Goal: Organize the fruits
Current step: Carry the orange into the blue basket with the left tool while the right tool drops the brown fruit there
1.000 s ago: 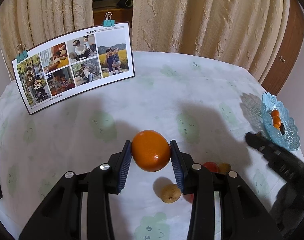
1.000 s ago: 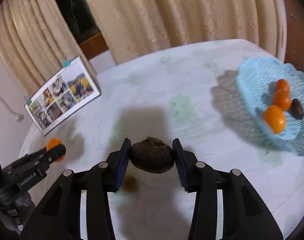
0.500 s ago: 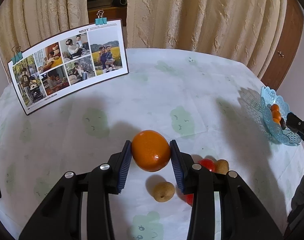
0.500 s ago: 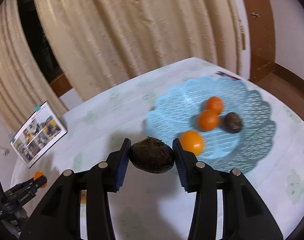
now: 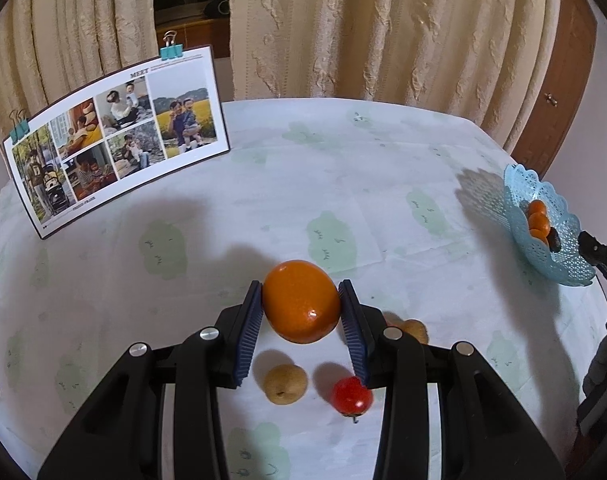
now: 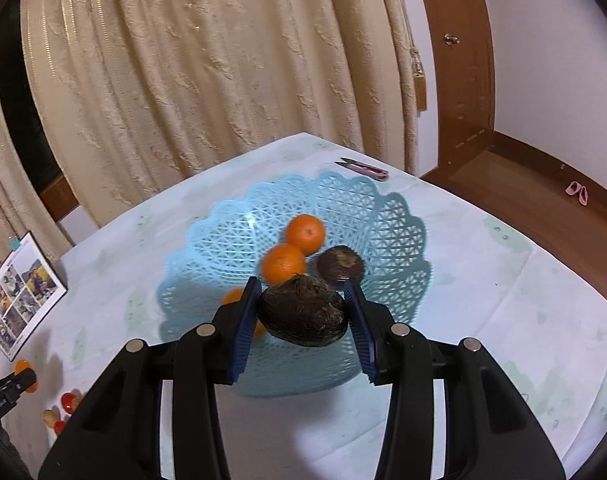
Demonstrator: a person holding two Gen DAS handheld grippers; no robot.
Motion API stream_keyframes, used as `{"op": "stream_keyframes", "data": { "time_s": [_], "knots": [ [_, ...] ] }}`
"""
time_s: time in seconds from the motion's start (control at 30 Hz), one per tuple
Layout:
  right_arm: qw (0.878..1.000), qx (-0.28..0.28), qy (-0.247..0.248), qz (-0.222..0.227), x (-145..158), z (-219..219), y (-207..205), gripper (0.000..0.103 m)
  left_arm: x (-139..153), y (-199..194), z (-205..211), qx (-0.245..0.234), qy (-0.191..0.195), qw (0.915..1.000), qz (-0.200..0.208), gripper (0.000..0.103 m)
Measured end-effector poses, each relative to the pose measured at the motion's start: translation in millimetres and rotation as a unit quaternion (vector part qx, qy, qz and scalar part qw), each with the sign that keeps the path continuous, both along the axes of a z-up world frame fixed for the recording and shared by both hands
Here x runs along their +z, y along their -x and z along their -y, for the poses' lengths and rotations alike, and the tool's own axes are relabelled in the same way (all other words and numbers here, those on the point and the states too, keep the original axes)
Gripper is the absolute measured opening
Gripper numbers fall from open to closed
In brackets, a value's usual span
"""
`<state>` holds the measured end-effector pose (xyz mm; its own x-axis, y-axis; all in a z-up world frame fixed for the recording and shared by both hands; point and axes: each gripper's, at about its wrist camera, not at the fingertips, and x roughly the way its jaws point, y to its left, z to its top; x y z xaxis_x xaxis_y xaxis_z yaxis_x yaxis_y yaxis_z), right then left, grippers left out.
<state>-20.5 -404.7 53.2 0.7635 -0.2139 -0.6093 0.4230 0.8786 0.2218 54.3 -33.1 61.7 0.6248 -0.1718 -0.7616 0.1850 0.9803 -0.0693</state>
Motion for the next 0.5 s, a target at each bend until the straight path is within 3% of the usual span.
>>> {"op": "stream_keyframes", "data": {
  "time_s": [0.3,0.4,0.5],
  "knots": [
    [1.000,-0.017,-0.005,0.005,-10.2,12.8,-0.8,0.046,3.1,2.6,19.9,-0.012,-0.008,0.9999,0.004,0.039],
    [1.000,-0.022,-0.004,0.015,-9.5,15.2,1.0,0.055,4.0,2.9,27.8,-0.017,-0.011,0.9998,0.005,0.039],
    [0.999,-0.027,0.000,0.025,-8.6,17.7,4.3,0.055,5.3,3.4,35.6,-0.022,-0.016,0.9996,0.008,0.039]
  ]
}}
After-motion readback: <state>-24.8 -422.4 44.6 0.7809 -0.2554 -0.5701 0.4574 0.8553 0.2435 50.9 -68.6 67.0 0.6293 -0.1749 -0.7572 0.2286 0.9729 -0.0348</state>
